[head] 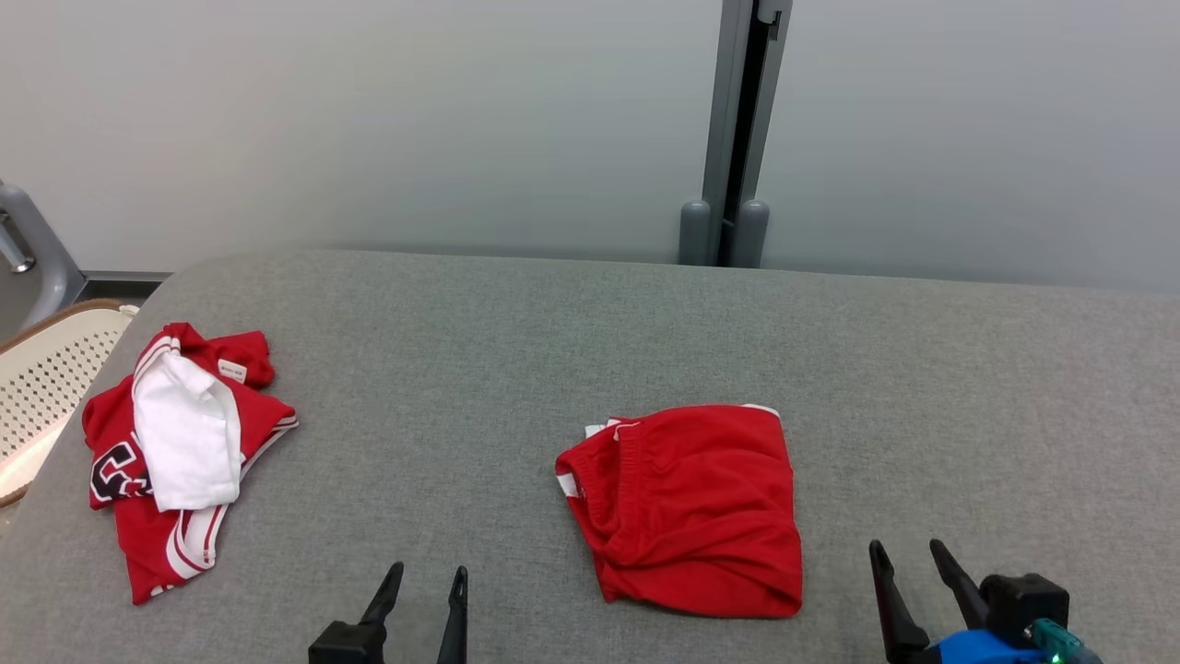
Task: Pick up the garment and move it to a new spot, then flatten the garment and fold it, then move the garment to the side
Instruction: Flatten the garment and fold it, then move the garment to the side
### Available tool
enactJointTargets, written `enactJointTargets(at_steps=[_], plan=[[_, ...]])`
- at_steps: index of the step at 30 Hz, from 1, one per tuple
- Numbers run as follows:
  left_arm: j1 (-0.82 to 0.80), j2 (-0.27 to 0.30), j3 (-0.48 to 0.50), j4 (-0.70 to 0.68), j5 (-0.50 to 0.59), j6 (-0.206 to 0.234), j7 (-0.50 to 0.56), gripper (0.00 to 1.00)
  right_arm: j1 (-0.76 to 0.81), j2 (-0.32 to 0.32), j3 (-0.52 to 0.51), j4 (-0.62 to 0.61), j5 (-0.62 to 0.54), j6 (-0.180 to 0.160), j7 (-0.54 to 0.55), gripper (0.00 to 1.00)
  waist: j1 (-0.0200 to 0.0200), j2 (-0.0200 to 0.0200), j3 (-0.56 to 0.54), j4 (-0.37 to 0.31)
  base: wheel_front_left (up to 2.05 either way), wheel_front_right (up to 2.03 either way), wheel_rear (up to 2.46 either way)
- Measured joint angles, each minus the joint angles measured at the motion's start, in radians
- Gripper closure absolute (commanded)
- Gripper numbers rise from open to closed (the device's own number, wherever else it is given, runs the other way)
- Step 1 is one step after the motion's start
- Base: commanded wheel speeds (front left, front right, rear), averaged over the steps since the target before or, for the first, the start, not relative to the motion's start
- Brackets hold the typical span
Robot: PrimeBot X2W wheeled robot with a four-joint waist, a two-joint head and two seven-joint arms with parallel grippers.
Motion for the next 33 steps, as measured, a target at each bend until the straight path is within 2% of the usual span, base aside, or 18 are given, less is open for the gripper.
enactJointTargets(at_steps=[11, 13, 21, 29, 30, 31, 33], plan=[[0.031, -0.003, -0.022, -0.018, -0.01, -0.001, 0.0, 0.0, 0.028, 0.0, 0.035, 0.01, 0.063, 0.0, 0.0, 0.0, 0.0, 0.0, -0.004, -0.018, 0.0, 0.0, 0.0], [0.02, -0.005, -0.017, -0.017, -0.047, 0.0, 0.0, 0.0, 0.009, 0.0, 0.048, 0.033, 0.086, 0.0, 0.0, 0.0, 0.0, 0.0, 0.005, -0.013, 0.0, 0.0, 0.0], [-0.017, -0.004, -0.052, -0.009, -0.051, -0.003, -0.001, 0.0, -0.182, 0.001, 0.121, 0.158, 0.096, 0.0, 0.0, 0.0, 0.0, 0.0, 0.061, 0.029, 0.0, 0.0, 0.0], [-0.058, -0.002, -0.037, 0.006, -0.084, -0.001, -0.001, 0.0, -0.325, 0.002, 0.083, 0.387, 0.032, 0.0, 0.004, 0.0, 0.0001, 0.0, 0.13, 0.104, 0.0, 0.0, 0.0], [-0.062, -0.003, -0.037, 0.006, -0.083, -0.003, -0.001, 0.0, -0.331, 0.001, 0.078, 0.416, 0.026, 0.0, 0.004, 0.05, 0.0001, 0.0, 0.138, 0.112, 0.0, 0.0, 0.0], [-0.063, -0.003, -0.036, 0.006, -0.08, -0.004, -0.001, 0.0, -0.339, 0.001, 0.074, 0.438, 0.022, 0.0, -0.002, 0.43, 0.0, 0.0, 0.145, 0.118, 0.0, 0.0, 0.0], [-0.064, -0.004, -0.026, 0.006, -0.078, -0.004, -0.001, 0.0, -0.363, -0.001, 0.082, 0.469, 0.036, 0.0, -0.008, 1.0, 0.0001, 0.0, 0.162, 0.123, 0.0, 0.0, 0.0]])
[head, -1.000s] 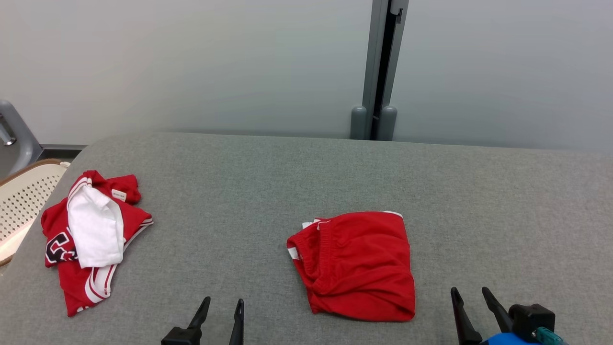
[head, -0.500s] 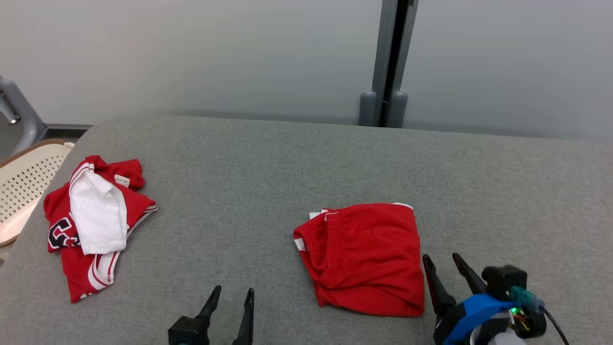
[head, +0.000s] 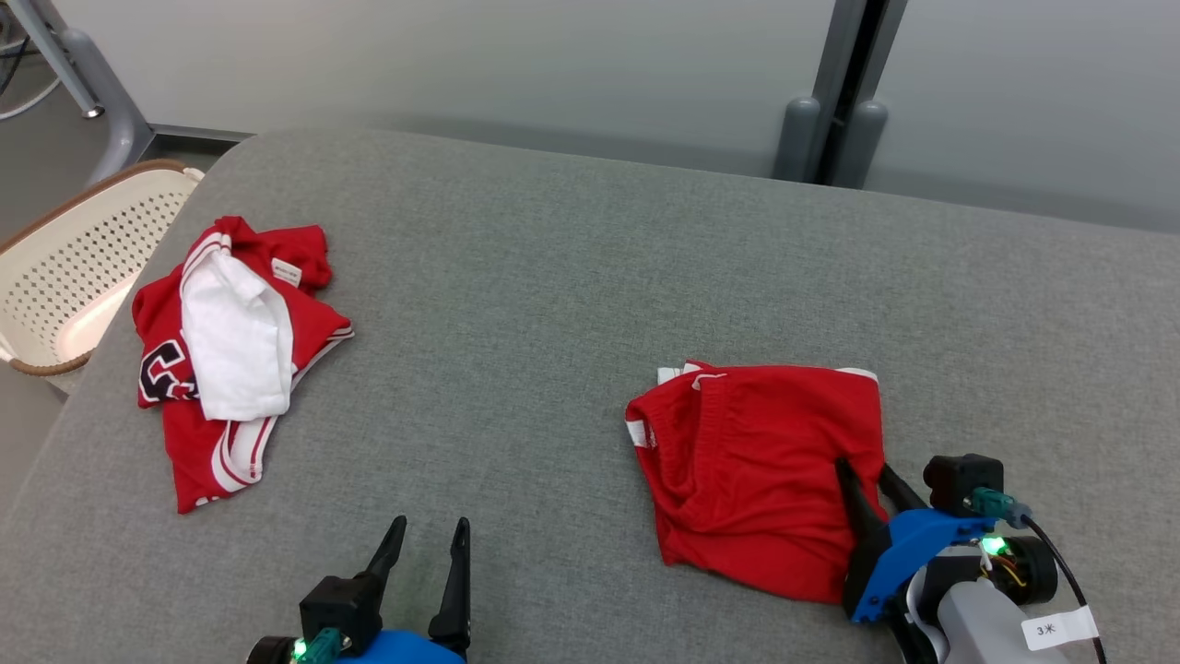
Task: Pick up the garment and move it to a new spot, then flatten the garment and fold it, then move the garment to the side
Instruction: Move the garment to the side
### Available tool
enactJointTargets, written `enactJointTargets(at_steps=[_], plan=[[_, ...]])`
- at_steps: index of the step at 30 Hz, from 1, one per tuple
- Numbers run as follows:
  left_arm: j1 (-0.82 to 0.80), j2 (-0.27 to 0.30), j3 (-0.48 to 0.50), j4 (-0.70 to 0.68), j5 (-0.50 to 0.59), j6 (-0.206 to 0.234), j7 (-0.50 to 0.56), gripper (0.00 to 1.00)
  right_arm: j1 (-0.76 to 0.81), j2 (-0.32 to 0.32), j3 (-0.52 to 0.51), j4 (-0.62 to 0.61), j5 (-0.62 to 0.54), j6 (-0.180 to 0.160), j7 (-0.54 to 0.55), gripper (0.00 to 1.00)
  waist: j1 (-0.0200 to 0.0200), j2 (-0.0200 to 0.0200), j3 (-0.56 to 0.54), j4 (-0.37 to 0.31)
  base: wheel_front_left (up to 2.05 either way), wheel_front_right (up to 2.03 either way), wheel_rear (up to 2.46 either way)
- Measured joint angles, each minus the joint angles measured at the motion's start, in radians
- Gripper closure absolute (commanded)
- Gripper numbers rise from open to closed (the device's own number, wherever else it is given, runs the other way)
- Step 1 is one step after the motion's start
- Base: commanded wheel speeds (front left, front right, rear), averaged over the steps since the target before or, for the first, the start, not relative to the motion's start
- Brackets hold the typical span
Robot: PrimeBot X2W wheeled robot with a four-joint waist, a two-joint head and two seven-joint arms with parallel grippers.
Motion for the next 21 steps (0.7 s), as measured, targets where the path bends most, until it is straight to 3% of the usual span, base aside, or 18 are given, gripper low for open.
enactJointTargets(at_steps=[7, 21], plan=[[0.003, 0.001, 0.005, -0.005, 0.0, -0.009, 0.0, 0.0, 0.008, 0.007, -0.001, -0.054, 0.004, 0.001, 0.006, 1.0, 0.0, 0.0, 0.002, -0.085, 0.0, 0.0, 0.0], [-0.043, 0.0, -0.173, -0.049, -0.001, -0.041, 0.0, 0.0, 0.086, 0.002, -0.013, -0.15, -0.035, 0.0, 0.007, 1.0, 0.0, 0.0, 0.0, -0.433, 0.0, 0.0, 0.0]])
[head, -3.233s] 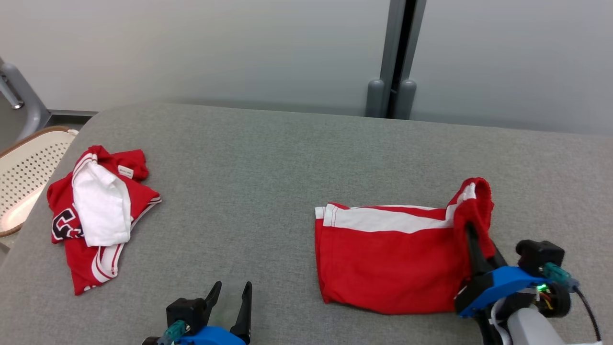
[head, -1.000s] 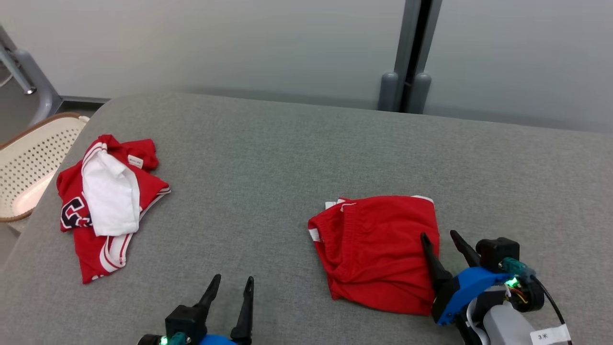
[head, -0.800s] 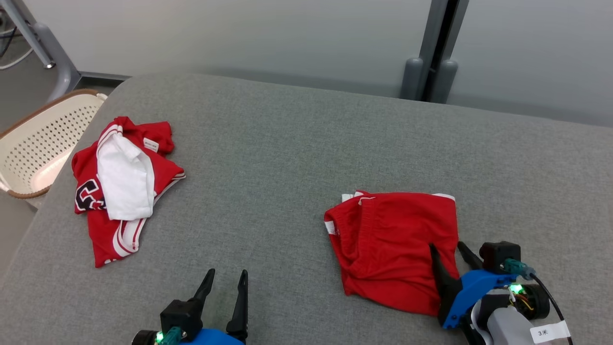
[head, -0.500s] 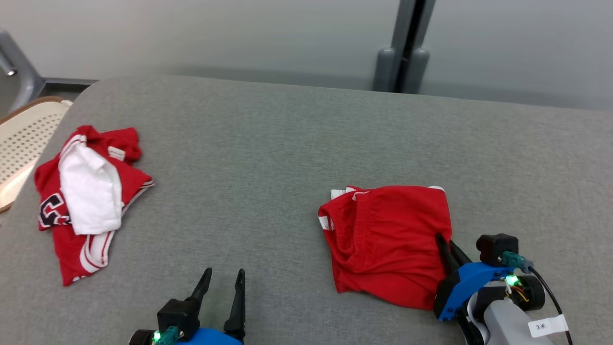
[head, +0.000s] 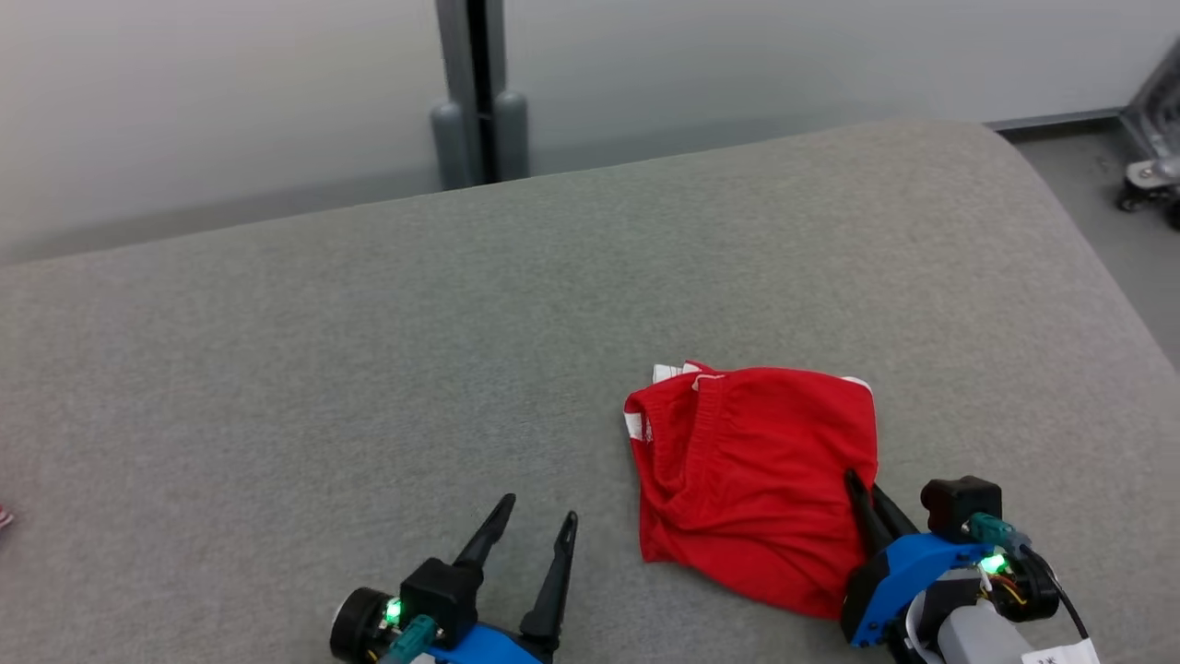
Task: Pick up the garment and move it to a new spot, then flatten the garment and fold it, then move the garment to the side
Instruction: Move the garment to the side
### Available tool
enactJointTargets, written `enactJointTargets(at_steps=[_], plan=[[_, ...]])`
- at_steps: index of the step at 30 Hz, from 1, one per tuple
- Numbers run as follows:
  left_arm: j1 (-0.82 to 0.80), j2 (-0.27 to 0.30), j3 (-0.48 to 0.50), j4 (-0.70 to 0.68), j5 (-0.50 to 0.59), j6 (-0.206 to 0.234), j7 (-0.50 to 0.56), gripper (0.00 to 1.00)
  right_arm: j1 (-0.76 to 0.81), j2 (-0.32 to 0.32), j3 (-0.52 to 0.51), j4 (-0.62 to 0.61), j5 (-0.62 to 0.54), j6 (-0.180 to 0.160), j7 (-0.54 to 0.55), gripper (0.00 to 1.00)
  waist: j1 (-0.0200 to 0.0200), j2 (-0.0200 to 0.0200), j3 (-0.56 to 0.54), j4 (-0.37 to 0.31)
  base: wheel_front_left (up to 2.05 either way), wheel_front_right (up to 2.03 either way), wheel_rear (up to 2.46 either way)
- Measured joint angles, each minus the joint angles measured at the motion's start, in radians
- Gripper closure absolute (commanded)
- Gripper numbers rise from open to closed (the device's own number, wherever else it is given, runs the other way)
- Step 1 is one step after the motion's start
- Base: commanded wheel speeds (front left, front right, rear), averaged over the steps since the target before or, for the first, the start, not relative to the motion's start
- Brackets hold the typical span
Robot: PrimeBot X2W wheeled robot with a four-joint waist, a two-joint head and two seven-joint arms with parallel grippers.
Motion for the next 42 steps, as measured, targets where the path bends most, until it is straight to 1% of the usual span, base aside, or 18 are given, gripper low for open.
enactJointTargets(at_steps=[2, 4, 6, 9, 11, 15, 17, 21, 26, 29, 31, 36, 37, 38, 39, 42], plan=[[-0.003, 0.0, -0.038, -0.005, 0.002, -0.002, 0.0, 0.0, 0.009, 0.0, -0.002, -0.006, -0.007, 0.0, 0.0, 1.0, -0.0001, 0.0, -0.004, -0.044, 0.0, 0.0, 0.0], [-0.011, -0.001, -0.075, -0.01, 0.034, -0.004, 0.0, 0.0, 0.014, -0.001, -0.007, -0.009, -0.014, 0.0, 0.0, 1.0, 0.0, 0.0, -0.009, -0.08, 0.0, 0.0, 0.0], [-0.018, -0.003, -0.09, -0.019, 0.032, -0.008, 0.0, 0.0, 0.02, -0.001, -0.016, -0.012, -0.025, 0.0, 0.0, 1.0, -0.0001, 0.0, -0.014, -0.108, 0.0, 0.0, 0.0], [-0.019, -0.002, -0.101, -0.018, 0.03, -0.009, 0.0, 0.0, 0.021, -0.001, -0.03, -0.019, -0.039, 0.0, 0.0, 1.0, 0.0, 0.0, -0.018, -0.129, 0.0, 0.0, 0.0], [-0.021, -0.002, -0.104, -0.012, 0.03, -0.01, 0.0, 0.0, 0.02, -0.002, -0.04, -0.021, -0.052, 0.0, 0.0, 1.0, 0.0, 0.0, -0.012, -0.128, 0.0, 0.0, 0.0], [-0.027, -0.001, -0.1, 0.002, 0.035, -0.012, 0.0, 0.0, -0.005, -0.003, -0.067, -0.005, -0.132, 0.0, 0.0, 1.0, 0.0, 0.0, 0.004, -0.105, 0.0, 0.0, 0.0], [-0.034, -0.001, -0.096, 0.012, 0.045, -0.012, 0.0, 0.0, -0.039, -0.022, -0.092, 0.006, -0.176, 0.0, 0.0, 1.0, -0.0001, 0.0, 0.015, -0.089, 0.0, 0.0, 0.0], [-0.052, -0.001, -0.071, 0.023, 0.065, -0.012, 0.0, 0.0, -0.12, -0.109, -0.165, 0.022, -0.253, 0.0, 0.019, 1.0, 0.0, 0.0, 0.047, -0.048, 0.0, 0.0, 0.0], [-0.077, 0.011, -0.031, 0.021, 0.085, -0.012, 0.0, 0.0, -0.225, -0.231, -0.27, 0.023, -0.367, 0.0, 0.078, 1.0, 0.0, 0.0, 0.105, 0.007, 0.0, 0.0, 0.0], [-0.102, 0.018, -0.008, 0.012, 0.091, -0.014, 0.0, 0.0, -0.266, -0.296, -0.365, -0.003, -0.431, 0.0, 0.119, 1.0, 0.0, 0.0, 0.142, 0.044, 0.0, 0.0, 0.0], [-0.118, 0.029, 0.006, 0.007, 0.097, -0.014, 0.0, 0.0, -0.287, -0.326, -0.433, -0.018, -0.46, 0.0, 0.142, 1.0, 0.0, 0.0, 0.168, 0.068, 0.0, 0.0, 0.0], [-0.143, 0.04, 0.045, -0.008, 0.101, -0.018, 0.0, 0.0, -0.327, -0.357, -0.595, -0.049, -0.549, 0.0, 0.177, 1.0, 0.0001, 0.0, 0.228, 0.119, 0.0, 0.0, 0.0], [-0.145, 0.038, 0.052, -0.011, 0.102, -0.018, -0.001, 0.0, -0.334, -0.358, -0.628, -0.062, -0.568, 0.0, 0.18, 0.81, 0.0, 0.0, 0.237, 0.127, 0.0, 0.0, 0.0], [-0.148, 0.037, 0.06, -0.014, 0.102, -0.018, -0.002, 0.0, -0.343, -0.356, -0.665, -0.076, -0.593, 0.0, 0.185, 0.39, 0.0, 0.0, 0.245, 0.135, 0.0, 0.0, 0.0], [-0.15, 0.037, 0.067, -0.017, 0.102, -0.018, -0.003, 0.0, -0.352, -0.348, -0.702, -0.095, -0.62, 0.0, 0.185, 0.0, 0.0, 0.0, 0.252, 0.142, 0.0, 0.0, 0.0], [-0.155, 0.033, 0.088, -0.022, 0.102, -0.021, -0.003, 0.0, -0.374, -0.298, -0.774, -0.148, -0.694, 0.0, 0.169, 0.0, 0.0, 0.0, 0.26, 0.155, 0.0, 0.0, 0.0]])
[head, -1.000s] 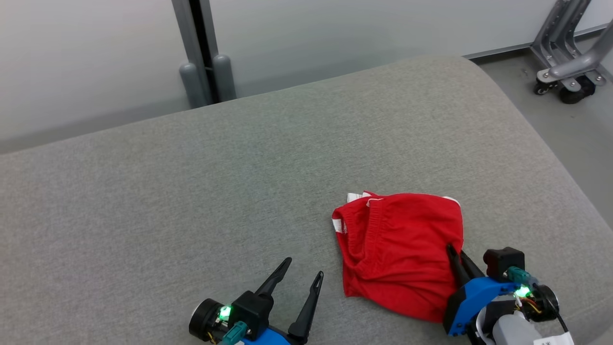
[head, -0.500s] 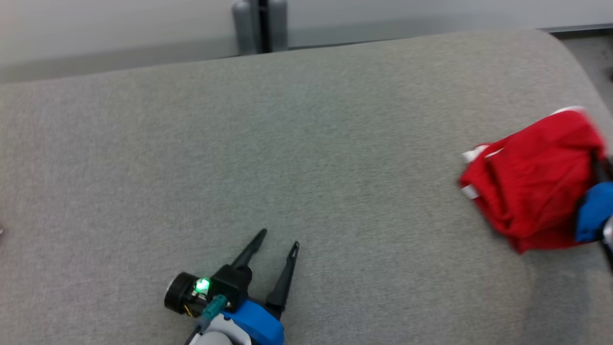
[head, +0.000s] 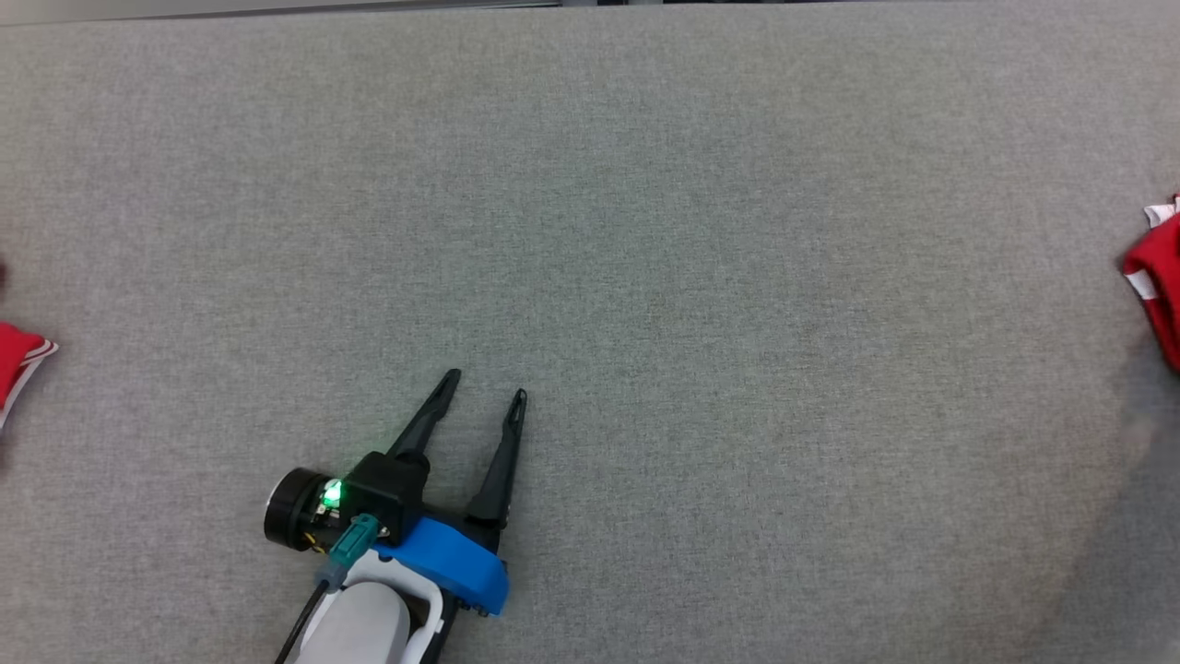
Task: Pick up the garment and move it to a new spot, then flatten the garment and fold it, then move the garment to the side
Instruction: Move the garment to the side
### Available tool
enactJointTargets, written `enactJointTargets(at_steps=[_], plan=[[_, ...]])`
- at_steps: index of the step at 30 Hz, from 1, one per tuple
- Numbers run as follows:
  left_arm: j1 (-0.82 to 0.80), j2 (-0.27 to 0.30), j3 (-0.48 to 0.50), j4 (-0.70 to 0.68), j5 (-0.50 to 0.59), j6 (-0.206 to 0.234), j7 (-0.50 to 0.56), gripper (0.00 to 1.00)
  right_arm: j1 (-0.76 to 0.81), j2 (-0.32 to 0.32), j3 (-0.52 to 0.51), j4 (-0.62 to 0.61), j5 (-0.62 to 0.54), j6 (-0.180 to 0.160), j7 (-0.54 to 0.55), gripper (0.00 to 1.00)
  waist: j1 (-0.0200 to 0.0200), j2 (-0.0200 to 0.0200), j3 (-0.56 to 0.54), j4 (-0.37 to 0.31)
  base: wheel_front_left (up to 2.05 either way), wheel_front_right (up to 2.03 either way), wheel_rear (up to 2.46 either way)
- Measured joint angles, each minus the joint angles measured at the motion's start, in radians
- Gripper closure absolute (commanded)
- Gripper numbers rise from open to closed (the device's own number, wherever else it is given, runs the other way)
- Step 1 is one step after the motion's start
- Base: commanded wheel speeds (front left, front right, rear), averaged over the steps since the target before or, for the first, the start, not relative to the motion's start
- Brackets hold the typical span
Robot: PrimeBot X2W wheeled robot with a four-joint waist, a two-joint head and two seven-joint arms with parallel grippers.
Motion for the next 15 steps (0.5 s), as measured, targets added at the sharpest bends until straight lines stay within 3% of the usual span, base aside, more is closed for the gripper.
enactJointTargets(at_steps=[4, 8, 12, 15], plan=[[-0.001, -0.002, 0.018, 0.007, 0.0, 0.0, 0.0, 0.0, -0.033, 0.098, -0.032, -0.032, -0.05, 0.0, -0.064, 0.0, 0.0, 0.0, -0.02, 0.001, 0.0, 0.0, 0.0], [0.011, -0.006, 0.051, 0.016, -0.001, 0.0, 0.002, 0.0, -0.052, 0.192, 0.0, -0.026, -0.064, 0.0, -0.133, 0.0, 0.0, 0.0, -0.055, 0.006, 0.0, 0.0, 0.0], [0.018, -0.016, 0.093, 0.022, -0.005, 0.0, 0.002, 0.0, -0.045, 0.245, 0.034, -0.002, 0.016, 0.0, -0.163, 0.0, 0.0, 0.0, -0.098, 0.018, 0.0, 0.0, 0.0], [0.024, -0.021, 0.122, 0.026, -0.005, 0.004, 0.002, 0.0, -0.007, 0.278, 0.121, -0.04, 0.111, 0.0, -0.166, 0.0, -0.0001, 0.0, -0.128, 0.03, 0.0, 0.0, 0.0]])
